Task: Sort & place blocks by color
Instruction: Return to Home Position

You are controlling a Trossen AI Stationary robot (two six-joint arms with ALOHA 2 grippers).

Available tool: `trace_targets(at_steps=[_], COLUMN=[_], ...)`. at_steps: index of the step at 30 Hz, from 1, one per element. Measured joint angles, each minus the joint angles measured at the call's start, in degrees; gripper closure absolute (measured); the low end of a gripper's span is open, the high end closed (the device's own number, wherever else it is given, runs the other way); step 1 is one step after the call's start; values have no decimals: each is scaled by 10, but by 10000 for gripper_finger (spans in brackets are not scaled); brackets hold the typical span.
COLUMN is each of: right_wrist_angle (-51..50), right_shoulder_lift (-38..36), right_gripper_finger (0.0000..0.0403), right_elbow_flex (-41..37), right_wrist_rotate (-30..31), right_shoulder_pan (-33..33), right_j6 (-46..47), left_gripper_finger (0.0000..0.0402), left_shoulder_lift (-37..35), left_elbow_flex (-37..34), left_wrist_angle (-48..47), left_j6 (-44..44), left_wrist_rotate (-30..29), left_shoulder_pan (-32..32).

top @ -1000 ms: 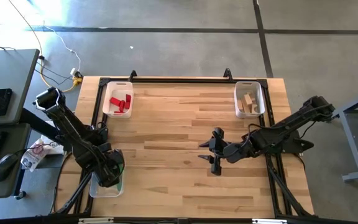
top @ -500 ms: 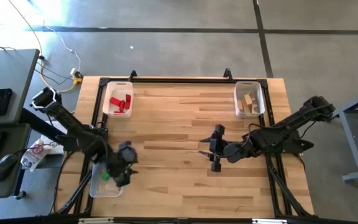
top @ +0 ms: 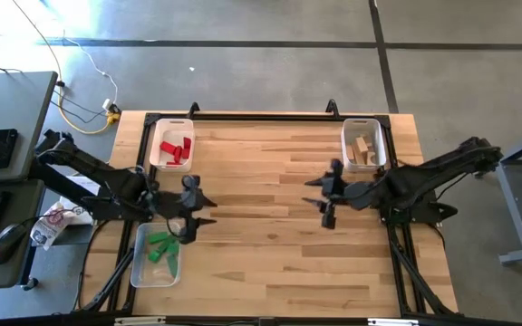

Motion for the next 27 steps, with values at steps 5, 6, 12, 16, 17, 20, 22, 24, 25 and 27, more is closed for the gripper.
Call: trace_targets(at_steps=[5, 6, 12, 16, 17, 20, 22, 24, 25, 27], right_wrist_angle=[18, 33, 149, 208, 220, 250, 264, 265, 267, 267], right_shoulder_lift=[-74, -90, -186, -242, -254, -283, -298, -309, -313, -320], right_gripper_finger=[217, 217, 217, 217, 217, 217, 217, 217, 217, 217], right_elbow_flex=[-47, -65, -186, -253, -266, -299, -318, -331, -337, -351], right_wrist_rotate=[-1, -1, -25, -53, -55, -57, -57, -57, -57, -58], right_shoulder_pan=[-10, -11, -15, -14, -14, -14, -15, -15, -15, -15], right_j6=[-14, -14, -14, -6, -4, -5, -6, -6, -5, -5], left_gripper_finger=[197, 197, 197, 197, 197, 197, 197, 197, 197, 197], left_shoulder_lift=[-58, -70, -143, -195, -208, -237, -252, -265, -271, -280], left_elbow_flex=[0, 0, -34, -86, -102, -145, -172, -196, -208, -230], left_wrist_angle=[-1, -3, 0, 30, 44, 96, 119, 139, 149, 168], left_j6=[36, 41, 48, 27, 24, 34, 44, 47, 47, 47], left_wrist_rotate=[-10, -9, -19, -41, -44, -47, -48, -49, -50, -52], left_shoulder_pan=[4, 4, 1, 1, 1, 1, 1, 1, 1, 1])
